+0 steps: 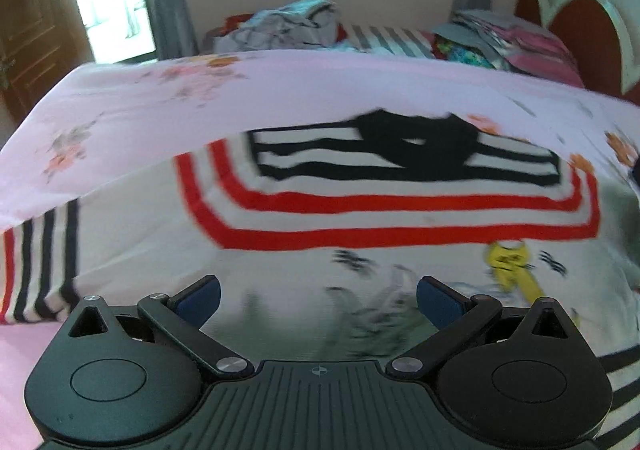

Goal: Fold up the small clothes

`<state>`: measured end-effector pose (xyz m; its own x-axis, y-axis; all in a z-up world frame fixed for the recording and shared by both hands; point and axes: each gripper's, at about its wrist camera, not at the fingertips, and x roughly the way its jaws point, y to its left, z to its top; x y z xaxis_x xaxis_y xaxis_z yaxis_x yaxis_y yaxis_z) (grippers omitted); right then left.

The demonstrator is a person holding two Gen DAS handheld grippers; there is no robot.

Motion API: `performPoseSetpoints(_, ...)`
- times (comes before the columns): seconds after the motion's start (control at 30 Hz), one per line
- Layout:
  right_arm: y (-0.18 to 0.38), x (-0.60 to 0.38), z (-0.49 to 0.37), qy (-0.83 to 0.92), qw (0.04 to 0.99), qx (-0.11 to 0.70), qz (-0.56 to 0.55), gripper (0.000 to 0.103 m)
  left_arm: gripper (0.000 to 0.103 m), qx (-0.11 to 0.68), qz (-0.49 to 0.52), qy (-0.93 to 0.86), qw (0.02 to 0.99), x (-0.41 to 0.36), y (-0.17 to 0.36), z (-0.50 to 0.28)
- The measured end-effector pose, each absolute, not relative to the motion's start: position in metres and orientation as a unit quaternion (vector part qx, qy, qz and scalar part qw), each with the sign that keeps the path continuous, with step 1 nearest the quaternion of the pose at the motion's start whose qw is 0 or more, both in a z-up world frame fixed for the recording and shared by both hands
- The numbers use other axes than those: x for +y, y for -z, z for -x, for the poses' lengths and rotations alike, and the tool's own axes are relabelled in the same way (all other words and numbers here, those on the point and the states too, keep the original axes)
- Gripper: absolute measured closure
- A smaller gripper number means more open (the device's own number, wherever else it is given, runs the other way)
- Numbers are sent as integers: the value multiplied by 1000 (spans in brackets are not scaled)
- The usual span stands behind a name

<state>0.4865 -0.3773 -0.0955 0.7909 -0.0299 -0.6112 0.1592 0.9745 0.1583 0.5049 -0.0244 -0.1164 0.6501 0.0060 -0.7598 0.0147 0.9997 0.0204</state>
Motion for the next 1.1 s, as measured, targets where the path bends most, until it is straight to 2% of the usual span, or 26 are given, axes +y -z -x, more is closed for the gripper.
performPoseSetpoints(0.2,120,-268,-525,-31,930,362,-49,96,0,421,28,-1,907,28,124,-505)
performPoseSetpoints(0.37,151,-219,-539,-64,911,406,-42,95,0,422,31,-5,906,51,128,-501)
performPoseSetpoints(0.43,159,-211,-537,-66,908,411,-38,92,0,423,33,-6,905,52,129,-500)
performPoseSetpoints(0.47,159,-210,-535,-71,910,407,-38,89,0,424,36,-3,905,52,129,-500)
performPoseSetpoints(0.5,157,-210,-533,-80,910,406,-38,82,0,423,39,2,905,49,129,-501)
performPoseSetpoints(0.6,137,-218,-516,-95,925,366,-38,76,0,416,48,24,908,35,122,-503)
performPoseSetpoints(0.8,94,-293,-478,-40,950,299,-83,76,0,432,124,127,884,-28,123,-534)
performPoseSetpoints(0.9,86,-343,-465,23,950,296,-92,74,1,451,140,139,870,-56,138,-556)
performPoseSetpoints(0.93,85,-359,-462,45,948,300,-96,74,5,463,134,135,866,-64,144,-563)
performPoseSetpoints(0.97,86,-376,-456,70,944,305,-103,74,19,470,130,134,863,-71,149,-569)
performPoseSetpoints(1.0,88,-390,-453,89,940,309,-112,74,55,480,123,130,859,-78,154,-575)
performPoseSetpoints(1.03,90,-404,-448,106,936,313,-123,74,77,488,118,126,856,-83,159,-579)
performPoseSetpoints(1.1,97,-425,-440,128,927,321,-148,74,86,486,108,124,858,-94,169,-585)
